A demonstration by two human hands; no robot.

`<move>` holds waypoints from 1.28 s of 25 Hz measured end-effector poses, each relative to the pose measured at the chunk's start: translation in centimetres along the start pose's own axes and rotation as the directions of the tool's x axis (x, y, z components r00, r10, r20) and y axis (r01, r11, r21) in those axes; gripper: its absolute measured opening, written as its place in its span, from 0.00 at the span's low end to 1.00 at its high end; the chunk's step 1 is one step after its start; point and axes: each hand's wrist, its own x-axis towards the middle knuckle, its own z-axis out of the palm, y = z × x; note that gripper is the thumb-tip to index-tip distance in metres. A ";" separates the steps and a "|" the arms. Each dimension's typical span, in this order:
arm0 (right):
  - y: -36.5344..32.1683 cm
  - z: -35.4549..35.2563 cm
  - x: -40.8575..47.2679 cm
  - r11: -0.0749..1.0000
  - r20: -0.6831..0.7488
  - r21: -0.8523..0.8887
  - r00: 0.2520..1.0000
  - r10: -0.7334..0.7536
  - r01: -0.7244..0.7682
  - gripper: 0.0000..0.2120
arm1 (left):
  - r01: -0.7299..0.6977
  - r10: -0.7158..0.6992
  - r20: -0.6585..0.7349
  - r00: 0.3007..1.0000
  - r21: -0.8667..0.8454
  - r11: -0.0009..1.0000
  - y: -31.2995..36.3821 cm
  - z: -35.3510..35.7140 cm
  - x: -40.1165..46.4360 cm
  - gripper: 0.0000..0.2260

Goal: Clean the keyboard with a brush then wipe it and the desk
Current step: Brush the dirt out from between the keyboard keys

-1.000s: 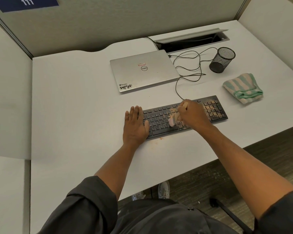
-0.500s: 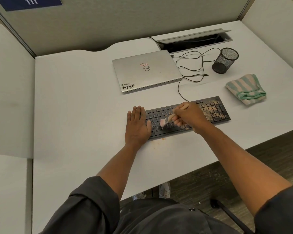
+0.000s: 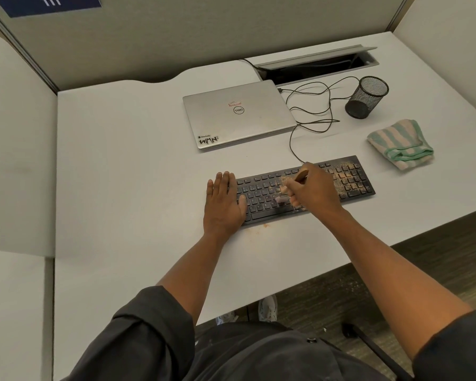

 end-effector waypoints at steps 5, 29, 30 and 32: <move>0.1 0.8 -0.3 1.000 0.069 0.017 0.997 -0.028 0.027 0.09 | -0.001 0.001 0.005 1.000 0.002 1.000 0.1 0.0 0.0 0.34; 1.0 0.3 0.5 0.963 -0.095 -0.257 0.990 -0.103 0.075 0.10 | 0.012 -0.012 0.018 1.000 0.020 1.000 0.2 -0.1 0.0 0.35; 0.9 0.2 0.4 0.971 -0.093 -0.222 0.990 -0.109 0.086 0.10 | 0.013 -0.014 0.019 1.000 0.020 1.000 0.3 0.0 0.0 0.35; 0.6 0.6 0.0 0.997 -0.026 -0.007 0.997 -0.079 0.079 0.10 | 0.017 -0.017 0.014 1.000 0.024 1.000 0.3 -0.1 0.0 0.35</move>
